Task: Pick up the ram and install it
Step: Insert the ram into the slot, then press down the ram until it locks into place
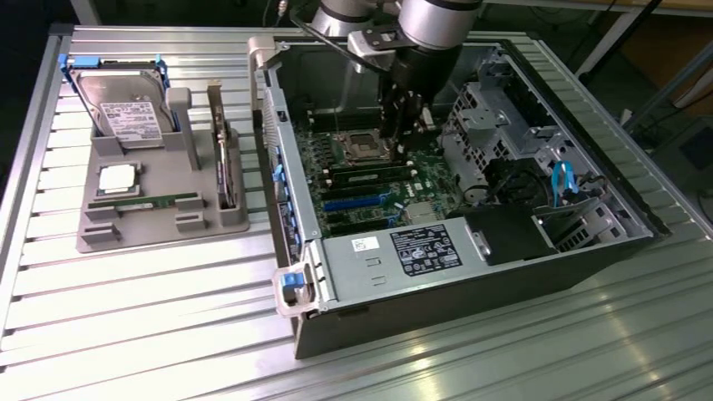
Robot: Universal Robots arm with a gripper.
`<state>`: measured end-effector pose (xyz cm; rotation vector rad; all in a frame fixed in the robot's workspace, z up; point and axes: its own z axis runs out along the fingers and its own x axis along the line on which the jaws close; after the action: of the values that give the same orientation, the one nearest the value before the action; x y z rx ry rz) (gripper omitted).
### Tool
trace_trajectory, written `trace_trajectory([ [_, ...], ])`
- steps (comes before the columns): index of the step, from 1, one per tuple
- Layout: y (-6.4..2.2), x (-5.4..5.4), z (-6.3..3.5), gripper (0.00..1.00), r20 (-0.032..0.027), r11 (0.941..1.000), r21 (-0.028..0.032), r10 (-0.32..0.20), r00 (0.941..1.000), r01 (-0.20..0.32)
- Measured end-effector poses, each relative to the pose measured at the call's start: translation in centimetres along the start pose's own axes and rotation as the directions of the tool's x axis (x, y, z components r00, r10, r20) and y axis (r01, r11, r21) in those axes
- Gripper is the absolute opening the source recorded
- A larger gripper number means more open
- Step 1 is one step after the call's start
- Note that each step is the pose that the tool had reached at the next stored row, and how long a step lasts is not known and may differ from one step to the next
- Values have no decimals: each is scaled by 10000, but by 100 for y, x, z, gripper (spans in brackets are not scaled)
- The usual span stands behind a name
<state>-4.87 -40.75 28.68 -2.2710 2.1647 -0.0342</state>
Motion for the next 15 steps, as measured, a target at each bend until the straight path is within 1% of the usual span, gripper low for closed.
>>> trace_trajectory([
  [4, -2, 1, -99, 51, 1, 10000, -4, 0, 10000, 0],
  [6, -3, 3, -192, 51, 1, 10000, -12, 0, 10000, 0],
  [7, -5, 3, -264, 51, 3, 10000, -19, 0, 10000, 0],
  [9, -6, 5, -356, 51, 2, 10000, -35, 0, 10000, 0],
  [10, -7, 5, -381, 51, 2, 10000, -38, -1, 10000, 1],
  [15, -7, 5, -383, 51, 3, 10000, -38, 0, 10000, 0],
])
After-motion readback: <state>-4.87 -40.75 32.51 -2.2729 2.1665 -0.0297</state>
